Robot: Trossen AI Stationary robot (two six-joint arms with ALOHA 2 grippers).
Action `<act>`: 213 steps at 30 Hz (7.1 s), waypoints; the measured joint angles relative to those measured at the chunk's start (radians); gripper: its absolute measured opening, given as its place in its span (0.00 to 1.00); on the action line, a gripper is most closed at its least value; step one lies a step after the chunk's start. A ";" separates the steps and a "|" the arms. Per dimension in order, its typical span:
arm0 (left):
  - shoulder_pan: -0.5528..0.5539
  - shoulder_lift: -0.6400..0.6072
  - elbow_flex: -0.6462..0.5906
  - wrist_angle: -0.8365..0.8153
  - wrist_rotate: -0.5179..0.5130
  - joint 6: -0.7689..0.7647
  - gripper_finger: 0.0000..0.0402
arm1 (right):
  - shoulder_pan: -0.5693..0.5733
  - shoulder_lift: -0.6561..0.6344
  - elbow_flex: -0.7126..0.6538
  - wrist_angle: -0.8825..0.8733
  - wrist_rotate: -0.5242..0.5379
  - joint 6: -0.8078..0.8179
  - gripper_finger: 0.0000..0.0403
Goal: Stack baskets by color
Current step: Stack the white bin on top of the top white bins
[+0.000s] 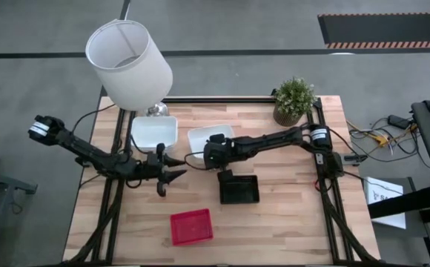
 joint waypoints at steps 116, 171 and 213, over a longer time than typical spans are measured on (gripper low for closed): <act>0.378 -0.359 0.452 -1.709 0.101 0.403 0.00 | 0.125 -0.897 -0.744 0.406 -0.043 0.137 0.17; 0.432 -0.159 0.440 -1.719 0.022 0.383 0.20 | 0.125 -0.897 -0.745 0.412 -0.047 0.134 0.17; 0.438 -0.102 0.454 -1.429 0.005 0.065 0.43 | 0.125 -0.896 -0.745 0.388 -0.051 0.160 0.17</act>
